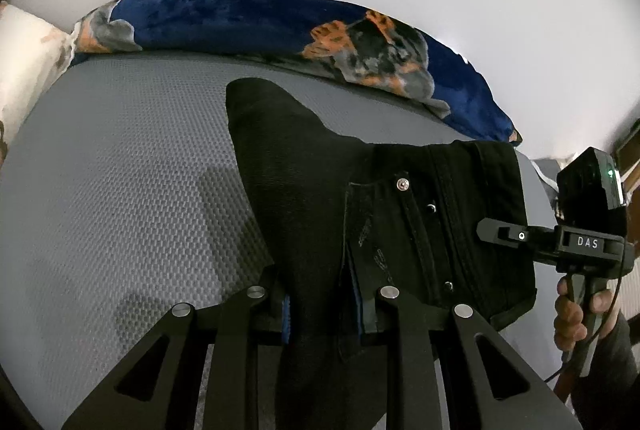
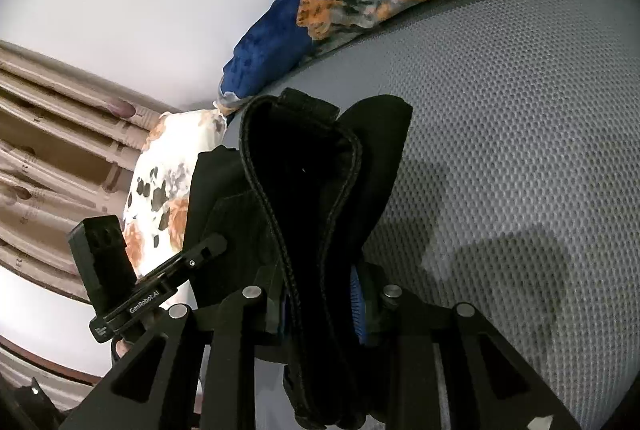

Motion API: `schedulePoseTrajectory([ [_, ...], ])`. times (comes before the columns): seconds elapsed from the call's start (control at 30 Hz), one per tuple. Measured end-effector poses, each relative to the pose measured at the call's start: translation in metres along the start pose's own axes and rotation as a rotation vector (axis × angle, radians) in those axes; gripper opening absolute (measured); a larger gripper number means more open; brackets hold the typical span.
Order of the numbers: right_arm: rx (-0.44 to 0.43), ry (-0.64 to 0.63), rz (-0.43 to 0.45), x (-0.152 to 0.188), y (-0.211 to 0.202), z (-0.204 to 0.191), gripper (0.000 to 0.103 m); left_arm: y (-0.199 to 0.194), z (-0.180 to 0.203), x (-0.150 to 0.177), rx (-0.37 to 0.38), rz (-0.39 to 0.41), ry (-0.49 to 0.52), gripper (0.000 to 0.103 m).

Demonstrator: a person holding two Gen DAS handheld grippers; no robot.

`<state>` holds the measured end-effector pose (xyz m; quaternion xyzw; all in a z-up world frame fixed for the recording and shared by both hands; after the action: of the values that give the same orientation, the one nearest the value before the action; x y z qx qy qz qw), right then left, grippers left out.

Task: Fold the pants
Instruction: 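Lower the folded stack and open the right gripper, withdrawing both grippers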

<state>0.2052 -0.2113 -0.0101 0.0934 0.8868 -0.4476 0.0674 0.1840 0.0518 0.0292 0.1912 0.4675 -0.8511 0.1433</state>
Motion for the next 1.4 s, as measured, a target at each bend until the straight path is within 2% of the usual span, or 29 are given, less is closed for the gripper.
schedulePoseTrajectory([
  [0.37, 0.016, 0.032, 0.016, -0.028, 0.02, 0.004, 0.024, 0.022, -0.022, -0.022, 0.005, -0.003, -0.011, 0.022],
  [0.47, 0.03, 0.037, 0.021, -0.034, 0.026, 0.008, 0.023, 0.031, -0.029, -0.023, -0.022, 0.0, 0.003, 0.022],
  [0.53, 0.089, 0.001, 0.03, -0.037, 0.033, 0.01, 0.024, 0.039, -0.036, -0.02, -0.036, -0.014, -0.003, 0.022],
  [0.6, 0.19, -0.041, 0.037, -0.037, 0.043, 0.014, 0.026, 0.046, -0.045, -0.014, -0.066, -0.027, -0.005, 0.026],
  [0.67, 0.262, -0.068, 0.041, -0.033, 0.052, 0.019, 0.034, 0.053, -0.055, -0.007, -0.073, -0.04, -0.022, 0.039],
  [0.73, 0.327, -0.095, 0.047, -0.03, 0.057, 0.02, 0.041, 0.058, -0.062, -0.001, -0.098, -0.049, -0.034, 0.048],
  [0.8, 0.352, -0.09, 0.06, -0.028, 0.058, 0.02, 0.042, 0.06, -0.064, 0.002, -0.11, -0.042, -0.031, 0.051],
  [0.97, 0.421, -0.101, 0.07, -0.023, 0.057, 0.017, 0.048, 0.054, -0.057, 0.009, -0.158, -0.038, -0.028, 0.054],
  [1.07, 0.455, -0.105, 0.077, -0.011, 0.052, 0.016, 0.048, 0.047, -0.051, 0.016, -0.191, -0.045, -0.013, 0.055],
  [1.3, 0.48, -0.085, 0.122, 0.018, 0.033, 0.011, 0.05, 0.013, -0.033, 0.043, -0.267, -0.024, 0.003, 0.057],
  [1.4, 0.472, -0.069, 0.156, 0.032, 0.019, 0.008, 0.05, -0.004, -0.023, 0.056, -0.297, -0.004, 0.017, 0.062],
])
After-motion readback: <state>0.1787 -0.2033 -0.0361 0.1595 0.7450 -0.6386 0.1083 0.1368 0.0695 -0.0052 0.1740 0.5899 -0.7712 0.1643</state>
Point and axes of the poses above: each gripper's, at about its wrist camera, not at the fingertips, and y roughly the way its jaws point, z to its right, x to its underside, the point moved 3 cm from there along y, roughly the way its jaws point, and after that the axes turned 12 degrees about x, right-handed, at the moved point
